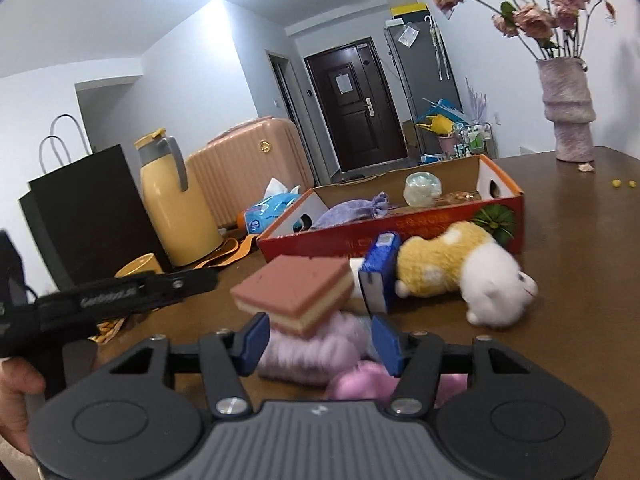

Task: Organize soft objects
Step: 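Close the left tool on the pink sponge while the right tool grips its other side, then carry the pink sponge into the box and open both tools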

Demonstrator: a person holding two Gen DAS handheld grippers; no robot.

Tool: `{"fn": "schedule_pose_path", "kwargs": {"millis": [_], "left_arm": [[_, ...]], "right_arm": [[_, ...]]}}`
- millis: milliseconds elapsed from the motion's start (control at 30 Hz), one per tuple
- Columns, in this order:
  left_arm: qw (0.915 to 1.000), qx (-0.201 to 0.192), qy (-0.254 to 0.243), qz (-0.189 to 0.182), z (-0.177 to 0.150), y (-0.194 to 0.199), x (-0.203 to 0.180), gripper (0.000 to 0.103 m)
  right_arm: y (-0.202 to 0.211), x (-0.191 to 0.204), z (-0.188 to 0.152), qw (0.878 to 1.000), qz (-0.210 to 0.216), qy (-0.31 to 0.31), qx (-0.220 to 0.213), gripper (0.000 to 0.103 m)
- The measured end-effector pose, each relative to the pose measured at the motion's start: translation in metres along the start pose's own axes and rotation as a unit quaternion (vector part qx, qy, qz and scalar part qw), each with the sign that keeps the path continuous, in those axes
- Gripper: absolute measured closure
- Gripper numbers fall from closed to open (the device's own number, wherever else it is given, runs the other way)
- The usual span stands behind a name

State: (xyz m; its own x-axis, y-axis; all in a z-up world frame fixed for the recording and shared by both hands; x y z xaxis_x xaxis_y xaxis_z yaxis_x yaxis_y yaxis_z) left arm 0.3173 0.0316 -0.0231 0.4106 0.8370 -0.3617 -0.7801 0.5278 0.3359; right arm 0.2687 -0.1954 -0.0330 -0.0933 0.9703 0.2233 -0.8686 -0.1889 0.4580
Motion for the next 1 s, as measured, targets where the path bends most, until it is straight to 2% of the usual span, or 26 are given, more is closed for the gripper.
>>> {"fn": "schedule_pose_path", "kwargs": {"millis": [67,167,267,300,400,500,733,1000], "left_arm": [[0.9998,0.015,0.011,-0.007,0.006,-0.018,0.009,0.042],[0.9986,0.035,0.028,-0.029,0.009,-0.036,0.019,0.052],[0.9963,0.055,0.047,-0.046,0.005,-0.047,0.026,0.061],[0.9960,0.057,0.051,-0.047,0.003,-0.048,0.027,0.068],[0.9959,0.051,0.057,-0.049,-0.003,-0.043,0.024,0.072],[0.9963,0.045,0.061,-0.041,-0.004,-0.031,0.020,0.077],[0.9981,0.007,0.045,-0.043,-0.001,0.020,-0.017,0.078],[0.9973,0.012,0.051,-0.052,-0.031,0.057,-0.057,0.079]], "right_arm": [[-0.018,0.006,0.005,1.000,0.001,-0.004,0.009,0.057],[-0.037,0.012,0.008,1.000,0.008,-0.015,0.021,0.066],[-0.051,0.014,0.009,0.999,0.016,-0.029,0.031,0.066],[-0.054,0.015,0.009,0.998,0.023,-0.035,0.036,0.066],[-0.064,0.016,0.004,0.997,0.031,-0.048,0.053,0.067],[-0.062,0.015,0.003,0.997,0.037,-0.059,0.044,0.072],[-0.018,0.019,0.006,0.997,0.057,-0.039,0.013,0.075],[0.050,0.010,-0.010,0.998,0.054,-0.024,-0.010,0.076]]}}
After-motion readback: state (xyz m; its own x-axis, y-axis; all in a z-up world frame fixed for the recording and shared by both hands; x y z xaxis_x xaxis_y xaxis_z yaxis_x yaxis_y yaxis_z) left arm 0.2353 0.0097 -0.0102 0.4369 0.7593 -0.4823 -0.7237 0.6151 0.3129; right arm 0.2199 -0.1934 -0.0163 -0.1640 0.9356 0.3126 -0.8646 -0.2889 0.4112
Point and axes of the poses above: each gripper's, at about its wrist camera, not at the fingertips, and y roughly against the way its jaws point, x to its left, z to its top, the point moved 5 cm from there along -y, roughly the way its jaws point, and after that the axes turned 13 degrees about -z, right-handed, at the moved point
